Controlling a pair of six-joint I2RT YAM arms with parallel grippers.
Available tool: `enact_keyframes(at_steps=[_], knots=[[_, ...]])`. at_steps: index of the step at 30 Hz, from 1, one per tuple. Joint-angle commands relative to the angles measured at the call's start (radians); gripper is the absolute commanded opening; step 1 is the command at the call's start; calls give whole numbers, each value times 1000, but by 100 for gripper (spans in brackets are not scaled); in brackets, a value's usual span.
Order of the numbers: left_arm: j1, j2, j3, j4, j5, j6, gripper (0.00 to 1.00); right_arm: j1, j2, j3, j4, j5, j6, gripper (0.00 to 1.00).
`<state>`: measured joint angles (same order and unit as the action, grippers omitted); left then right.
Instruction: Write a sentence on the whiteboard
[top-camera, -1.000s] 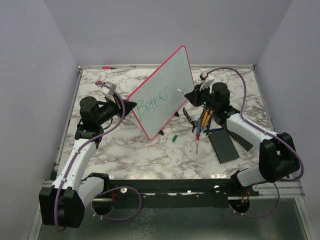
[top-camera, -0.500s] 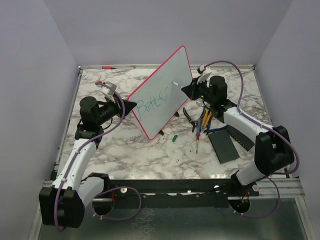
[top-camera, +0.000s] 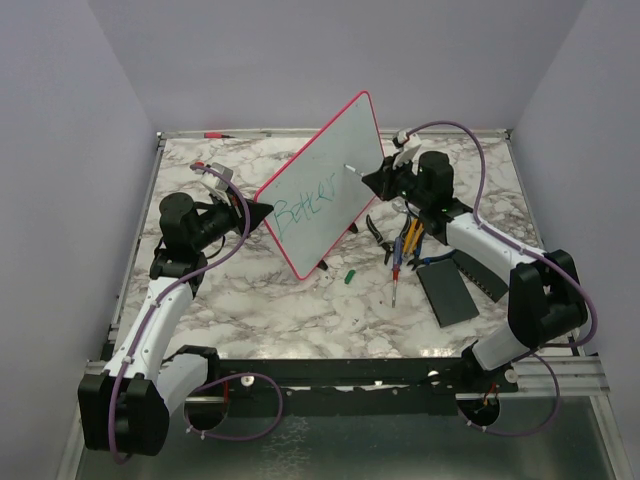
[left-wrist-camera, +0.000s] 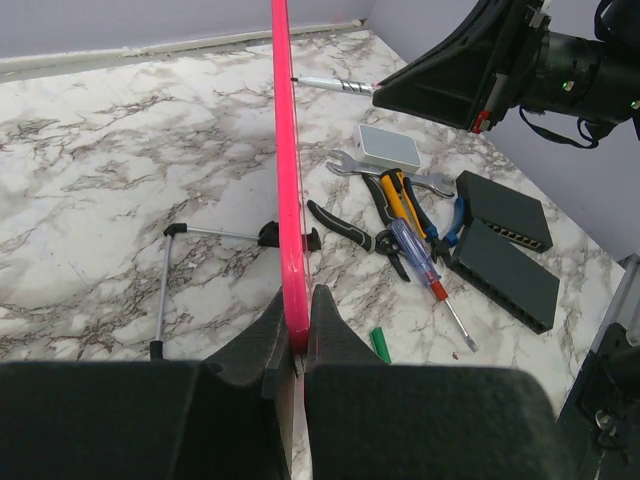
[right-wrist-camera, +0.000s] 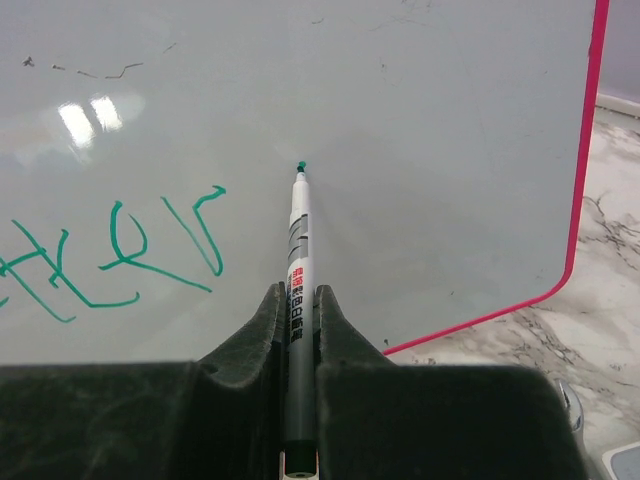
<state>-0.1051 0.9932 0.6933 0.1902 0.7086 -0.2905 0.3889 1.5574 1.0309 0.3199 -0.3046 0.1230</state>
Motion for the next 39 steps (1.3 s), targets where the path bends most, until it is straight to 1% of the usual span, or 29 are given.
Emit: enact_keyframes(at_steps=[1,9,12,16,33,39], knots=[[-24,41,-43,-184,51,75,0,24,4,-28,-15,-39,-16,1],[-24,42,-43,-184,51,75,0,26,1,-68,-24,18,-12,1],[-25,42,-43,-184,51,75,0,25,1,-66,-23,63,-5,1],[-25,42,-43,-184,52,75,0,25,7,-44,-16,85,4,1],[-24,44,-41,-184,54,75,0,26,35,106,-15,63,-18,1],[-24,45,-42,-184,54,74,0,26,38,124,-11,67,-21,1]])
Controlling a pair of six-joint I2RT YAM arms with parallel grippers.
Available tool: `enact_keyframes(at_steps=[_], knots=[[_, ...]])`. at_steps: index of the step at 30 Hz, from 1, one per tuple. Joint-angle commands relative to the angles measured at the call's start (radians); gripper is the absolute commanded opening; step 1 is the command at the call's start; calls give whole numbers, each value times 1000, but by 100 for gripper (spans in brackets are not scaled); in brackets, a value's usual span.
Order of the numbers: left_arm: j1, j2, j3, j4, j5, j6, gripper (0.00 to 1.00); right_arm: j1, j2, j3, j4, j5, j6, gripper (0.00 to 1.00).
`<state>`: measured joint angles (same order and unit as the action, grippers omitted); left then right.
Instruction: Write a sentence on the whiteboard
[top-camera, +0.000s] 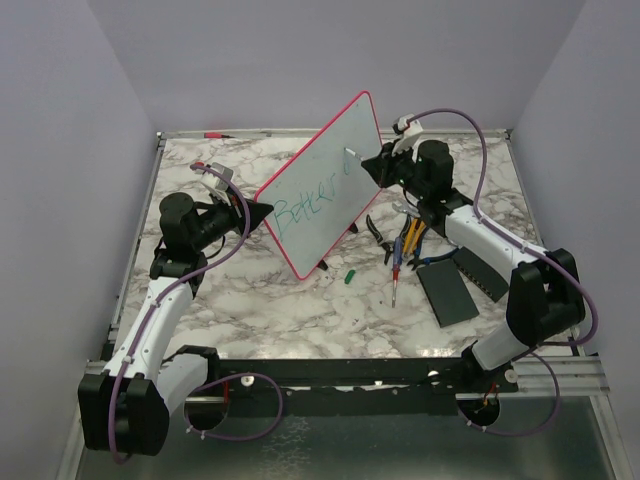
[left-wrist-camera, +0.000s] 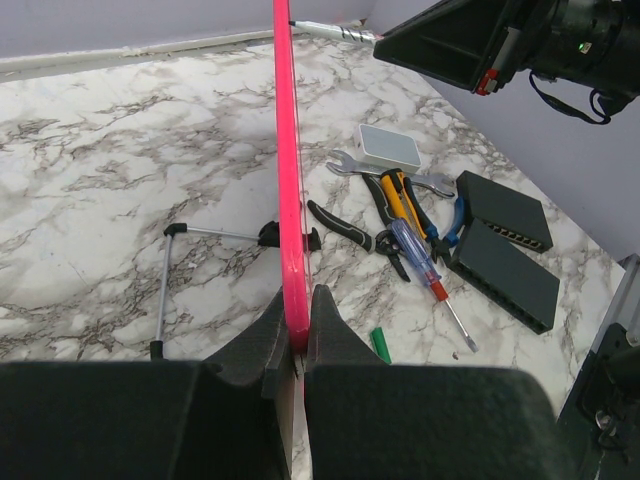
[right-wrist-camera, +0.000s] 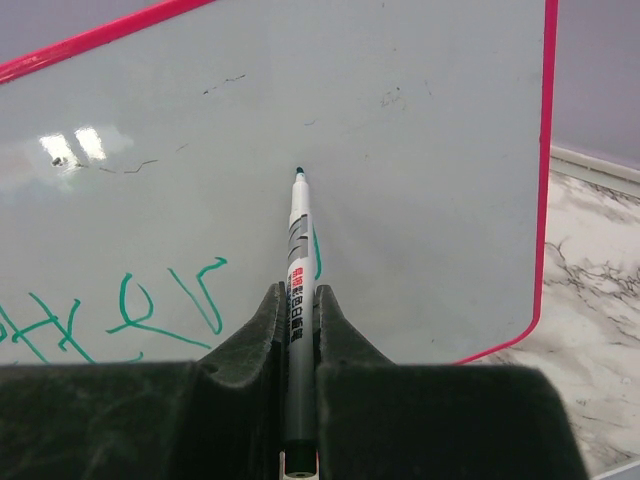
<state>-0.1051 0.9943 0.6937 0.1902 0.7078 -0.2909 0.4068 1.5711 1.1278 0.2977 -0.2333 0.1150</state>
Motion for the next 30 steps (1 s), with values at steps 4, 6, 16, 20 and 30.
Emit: enact_keyframes(at_steps=[4,6,16,20,30], knots=[[-25,44,-43,-184,56,76,0,8,27,6,12,5,-13,1],[-25,45,-42,-184,56,75,0,8,27,-17,13,11,-10,1],[-25,44,-42,-184,59,75,0,8,7,-135,31,19,28,1],[-25,43,-43,-184,59,75,0,9,10,-143,32,47,29,0],[-24,37,-44,-184,56,75,0,8,-39,-126,37,138,29,1]])
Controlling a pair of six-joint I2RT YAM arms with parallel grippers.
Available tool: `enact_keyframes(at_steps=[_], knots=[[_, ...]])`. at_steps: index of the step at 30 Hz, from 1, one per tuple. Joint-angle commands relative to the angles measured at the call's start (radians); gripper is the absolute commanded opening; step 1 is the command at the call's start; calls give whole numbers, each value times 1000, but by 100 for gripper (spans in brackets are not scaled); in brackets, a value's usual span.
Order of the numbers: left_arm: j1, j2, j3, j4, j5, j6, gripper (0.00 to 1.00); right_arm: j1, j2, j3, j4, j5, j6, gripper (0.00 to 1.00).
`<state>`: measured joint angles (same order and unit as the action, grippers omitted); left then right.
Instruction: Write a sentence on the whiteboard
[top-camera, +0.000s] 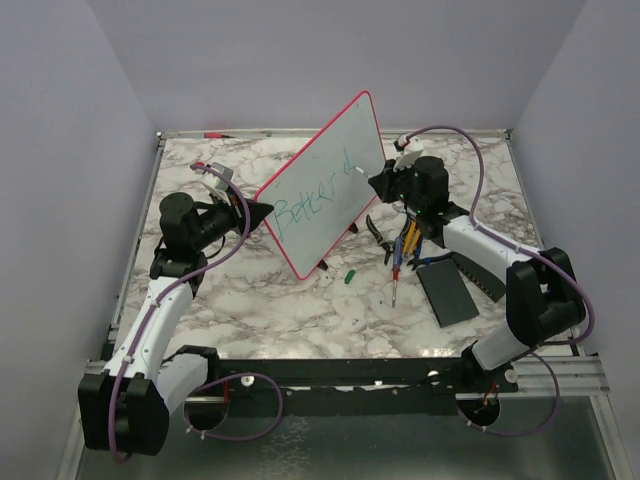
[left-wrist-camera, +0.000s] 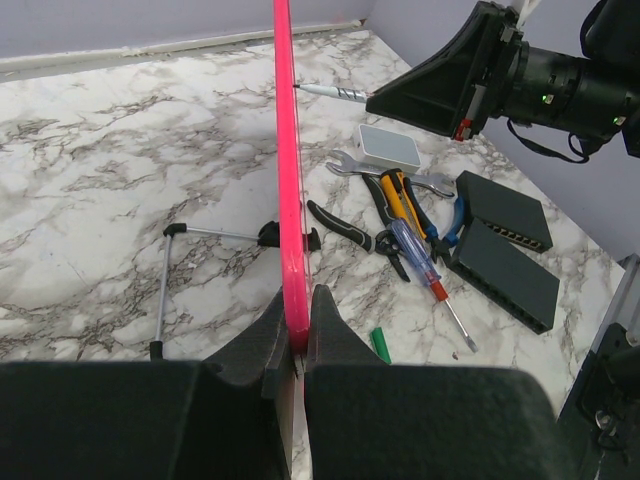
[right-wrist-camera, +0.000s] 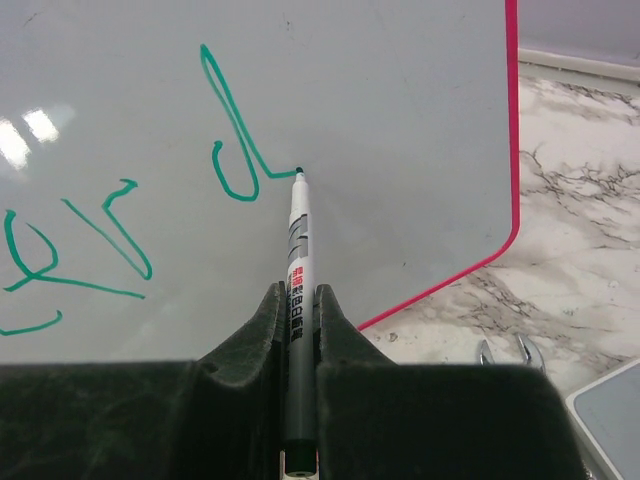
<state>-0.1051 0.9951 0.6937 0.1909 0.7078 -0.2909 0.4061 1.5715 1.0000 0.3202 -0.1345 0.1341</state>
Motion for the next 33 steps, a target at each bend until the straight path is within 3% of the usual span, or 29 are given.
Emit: enact_keyframes(at_steps=[1,18,33], knots=[[-24,36,-43,-185,56,75,0,10,-46,4,17,37,9,1],[-25,36,-44,-185,56,75,0,9,14,106,3,20,-39,1],[-24,34,-43,-185,58,75,0,8,18,46,-6,-64,-31,1]])
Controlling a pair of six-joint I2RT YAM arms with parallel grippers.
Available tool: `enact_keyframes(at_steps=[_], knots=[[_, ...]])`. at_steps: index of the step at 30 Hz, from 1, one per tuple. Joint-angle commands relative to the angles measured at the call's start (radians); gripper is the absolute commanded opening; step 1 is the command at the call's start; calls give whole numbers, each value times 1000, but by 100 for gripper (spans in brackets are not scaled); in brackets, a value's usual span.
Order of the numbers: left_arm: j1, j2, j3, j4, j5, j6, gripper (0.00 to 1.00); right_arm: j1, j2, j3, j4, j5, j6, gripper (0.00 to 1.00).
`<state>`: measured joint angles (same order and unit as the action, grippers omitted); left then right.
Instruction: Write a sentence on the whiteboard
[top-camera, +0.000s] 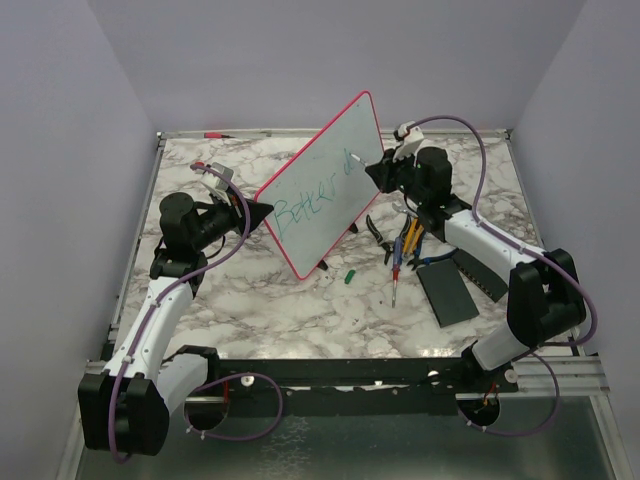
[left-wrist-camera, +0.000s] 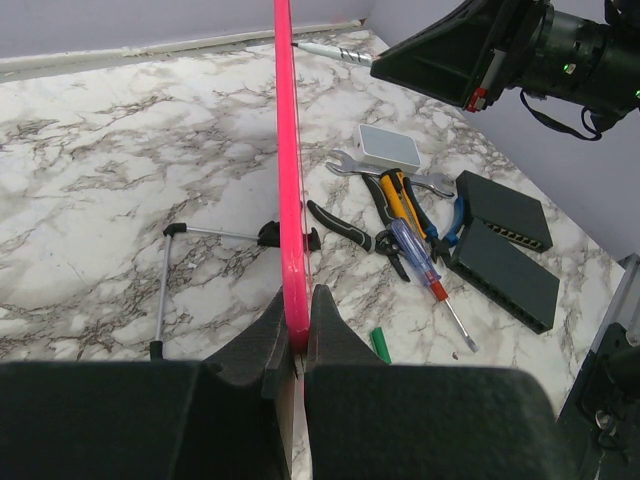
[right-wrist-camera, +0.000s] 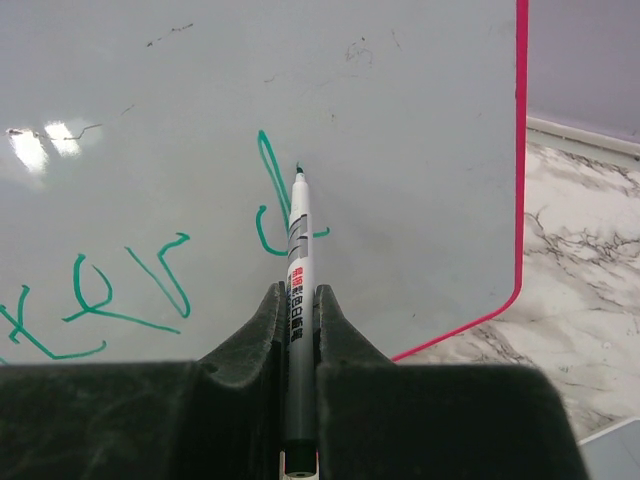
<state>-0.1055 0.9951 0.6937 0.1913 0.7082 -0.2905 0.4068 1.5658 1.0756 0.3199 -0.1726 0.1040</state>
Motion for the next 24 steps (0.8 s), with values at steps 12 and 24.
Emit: enact_keyframes(at_steps=[12,24], knots=[[-25,36,-44,-185,56,75,0,9,44,-63,-16,11,8,1],[-23,38,-42,-185,60,75,0,8,56,24,-15,82,9,1]])
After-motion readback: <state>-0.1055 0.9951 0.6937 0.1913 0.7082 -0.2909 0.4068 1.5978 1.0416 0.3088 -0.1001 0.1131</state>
